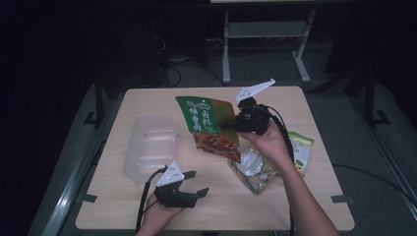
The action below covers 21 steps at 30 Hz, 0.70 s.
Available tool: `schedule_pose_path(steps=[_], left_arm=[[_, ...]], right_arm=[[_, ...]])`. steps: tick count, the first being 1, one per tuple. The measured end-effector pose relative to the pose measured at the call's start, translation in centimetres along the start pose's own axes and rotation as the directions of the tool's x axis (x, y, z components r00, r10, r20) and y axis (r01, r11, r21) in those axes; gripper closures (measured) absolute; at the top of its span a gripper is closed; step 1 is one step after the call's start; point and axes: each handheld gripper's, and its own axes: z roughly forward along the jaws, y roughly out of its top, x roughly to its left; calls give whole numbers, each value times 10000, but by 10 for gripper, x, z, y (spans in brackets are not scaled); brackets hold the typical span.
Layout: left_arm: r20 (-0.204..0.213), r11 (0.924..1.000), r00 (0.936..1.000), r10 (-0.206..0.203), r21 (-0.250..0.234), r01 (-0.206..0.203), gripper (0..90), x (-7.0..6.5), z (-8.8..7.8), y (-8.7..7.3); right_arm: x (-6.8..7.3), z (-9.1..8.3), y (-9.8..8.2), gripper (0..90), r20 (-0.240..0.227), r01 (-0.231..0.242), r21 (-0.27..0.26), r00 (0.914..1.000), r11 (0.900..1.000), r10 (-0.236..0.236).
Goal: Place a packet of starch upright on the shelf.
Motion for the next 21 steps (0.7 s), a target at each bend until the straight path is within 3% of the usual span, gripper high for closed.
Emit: schedule_pose_path(steps=[10,13,19,21], left_arm=[[24,10000,10000,82,-40,-82,264,0,2,0],[-8,9996,9996,280,73,-280,264,0,2,0],[76,9999,9999,106,-27,-106,264,-1,2,0],[15,9997,9998,212,127,-213,265,1,2,0]], right_arm=[[-2,2,15,900,-135,135,-117,9998,9998,-137],[-1,4,20,900,-183,36,-76,9998,10000,-37],[-1,8,31,900,-250,229,-126,9994,9997,-232],[-1,10,35,900,-289,258,-116,9992,9996,-261]])
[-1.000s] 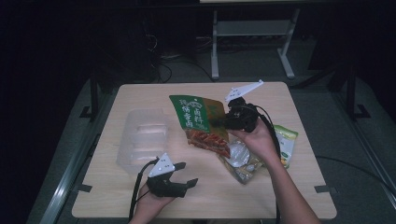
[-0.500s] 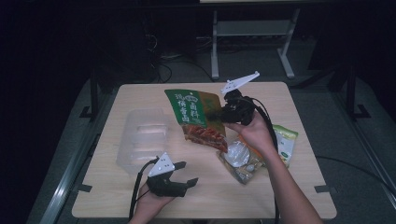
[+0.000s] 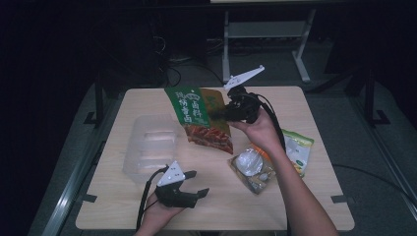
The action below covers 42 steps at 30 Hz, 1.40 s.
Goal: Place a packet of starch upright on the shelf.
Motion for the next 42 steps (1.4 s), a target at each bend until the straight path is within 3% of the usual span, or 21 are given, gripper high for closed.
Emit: schedule_pose_path(steps=[24,30,42], left_arm=[[189,9998,9997,124,177,-127,265,1,5,-2],[150,9998,9998,146,127,-148,264,4,2,-2],[-67,10000,10000,13,30,-13,264,9,-3,-4]], right_arm=[[-7,56,51,900,-707,617,74,9956,9981,-611],[-9,69,60,900,-908,442,-21,9949,9990,-442],[-15,99,83,900,-1269,575,-51,9902,9983,-577]])
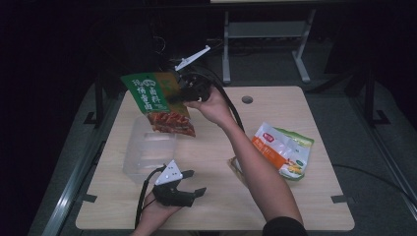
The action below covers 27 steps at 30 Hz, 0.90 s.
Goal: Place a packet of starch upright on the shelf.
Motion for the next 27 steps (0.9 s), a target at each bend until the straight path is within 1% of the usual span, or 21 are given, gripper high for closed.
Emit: schedule_pose_path(steps=[6,9,13,16,17,18,20,23,27], left_arm=[[23,10000,10000,-10,25,10,264,1,0,-1],[60,10000,10000,8,48,-9,264,-1,2,-1],[48,9998,9999,151,144,-152,264,-2,1,-1],[38,10000,10000,-86,21,86,264,-3,0,-1],[36,9999,9999,-99,25,99,264,-2,0,-2],[25,10000,10000,-71,40,70,264,-2,-1,-2],[23,9998,9998,-172,-42,172,264,-2,-1,-2],[-33,10000,10000,-80,8,80,264,1,-3,-1],[-30,9999,9999,-124,19,124,264,1,-3,-1]], right_arm=[[-6,18,9,900,-193,-17,-114,9998,9999,14],[-10,29,12,900,-294,-6,-152,9996,9999,2],[-14,42,13,900,-233,-66,-41,9997,10000,65],[-19,50,11,900,-192,-202,-85,9996,9998,201],[-22,53,10,900,-172,-226,-149,9996,9996,223],[-24,55,8,900,-239,-362,-196,9991,9992,357],[-28,61,6,900,-265,-493,-295,9985,9983,485],[-32,69,1,900,-330,-698,-358,9971,9969,687],[-37,80,-6,900,-451,-894,-348,9951,9954,878]])
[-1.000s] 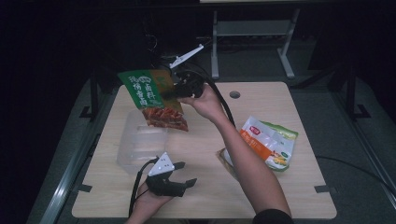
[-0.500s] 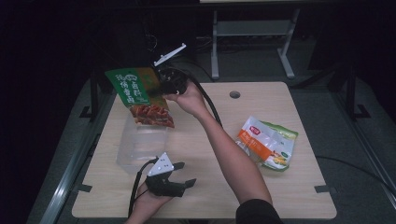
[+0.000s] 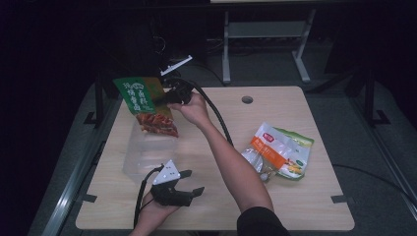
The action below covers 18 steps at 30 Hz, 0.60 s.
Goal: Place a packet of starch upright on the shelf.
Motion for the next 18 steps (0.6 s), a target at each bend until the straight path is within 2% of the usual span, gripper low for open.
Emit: schedule_pose_path(steps=[9,16,18], left_arm=[[-17,9999,9999,145,17,-145,264,-1,1,0],[-7,10000,10000,62,45,-62,264,1,2,0],[-19,9999,9999,100,39,-100,264,0,2,0]], right_arm=[[-9,10,-15,900,-26,-358,-164,9994,9992,358],[-14,15,-27,898,28,-366,59,9993,9993,366],[-16,15,-30,898,-39,-499,46,9987,9987,499]])
